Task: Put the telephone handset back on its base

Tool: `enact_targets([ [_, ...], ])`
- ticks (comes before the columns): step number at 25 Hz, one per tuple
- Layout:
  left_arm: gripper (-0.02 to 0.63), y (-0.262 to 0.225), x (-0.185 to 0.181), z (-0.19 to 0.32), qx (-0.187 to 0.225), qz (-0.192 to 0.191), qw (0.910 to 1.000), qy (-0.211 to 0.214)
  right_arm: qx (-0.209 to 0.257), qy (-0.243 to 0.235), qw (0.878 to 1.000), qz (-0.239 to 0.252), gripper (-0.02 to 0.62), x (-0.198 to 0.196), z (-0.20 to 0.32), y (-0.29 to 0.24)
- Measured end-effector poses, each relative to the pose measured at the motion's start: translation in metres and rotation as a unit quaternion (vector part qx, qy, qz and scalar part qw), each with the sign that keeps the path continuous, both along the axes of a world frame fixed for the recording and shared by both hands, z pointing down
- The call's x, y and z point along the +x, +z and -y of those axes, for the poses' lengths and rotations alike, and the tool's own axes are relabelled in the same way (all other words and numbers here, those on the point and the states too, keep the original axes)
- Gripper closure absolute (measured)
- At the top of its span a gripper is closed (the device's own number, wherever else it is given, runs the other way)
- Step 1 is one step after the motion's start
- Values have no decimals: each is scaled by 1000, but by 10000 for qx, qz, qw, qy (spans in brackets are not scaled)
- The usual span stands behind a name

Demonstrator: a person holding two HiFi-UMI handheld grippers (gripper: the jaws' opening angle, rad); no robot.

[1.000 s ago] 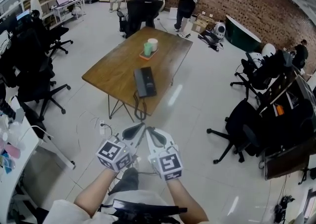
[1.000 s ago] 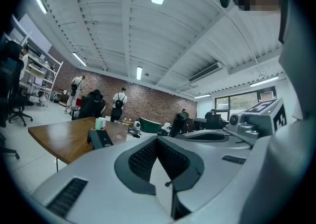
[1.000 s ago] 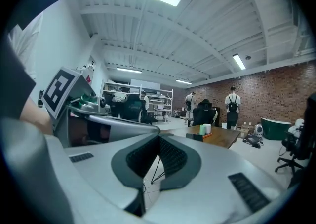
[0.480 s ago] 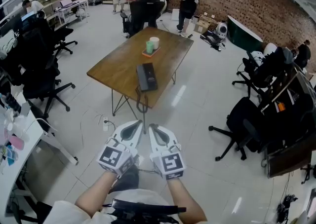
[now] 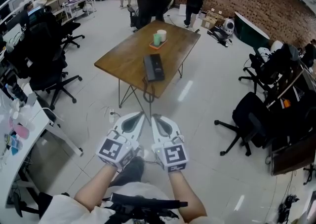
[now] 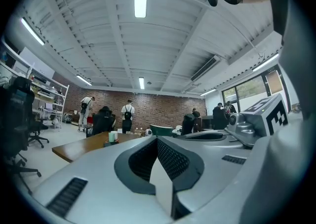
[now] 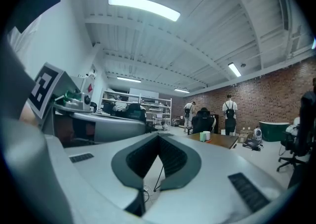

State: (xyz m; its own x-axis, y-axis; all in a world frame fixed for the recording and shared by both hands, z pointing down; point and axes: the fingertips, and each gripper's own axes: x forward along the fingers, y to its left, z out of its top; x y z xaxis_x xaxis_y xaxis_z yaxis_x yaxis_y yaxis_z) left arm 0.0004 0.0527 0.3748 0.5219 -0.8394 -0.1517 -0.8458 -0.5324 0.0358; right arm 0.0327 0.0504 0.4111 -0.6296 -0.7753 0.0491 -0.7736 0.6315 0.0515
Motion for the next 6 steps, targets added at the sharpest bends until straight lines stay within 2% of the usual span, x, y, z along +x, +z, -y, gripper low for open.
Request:
enact_targets([
  [3, 606, 3, 0, -6, -13, 10, 10000, 15, 26, -61, 9999, -124, 594, -1, -5, 6],
  [6, 606, 4, 3, -11, -49, -7, 10000, 73, 3, -8, 10000, -17, 594, -1, -9, 4],
])
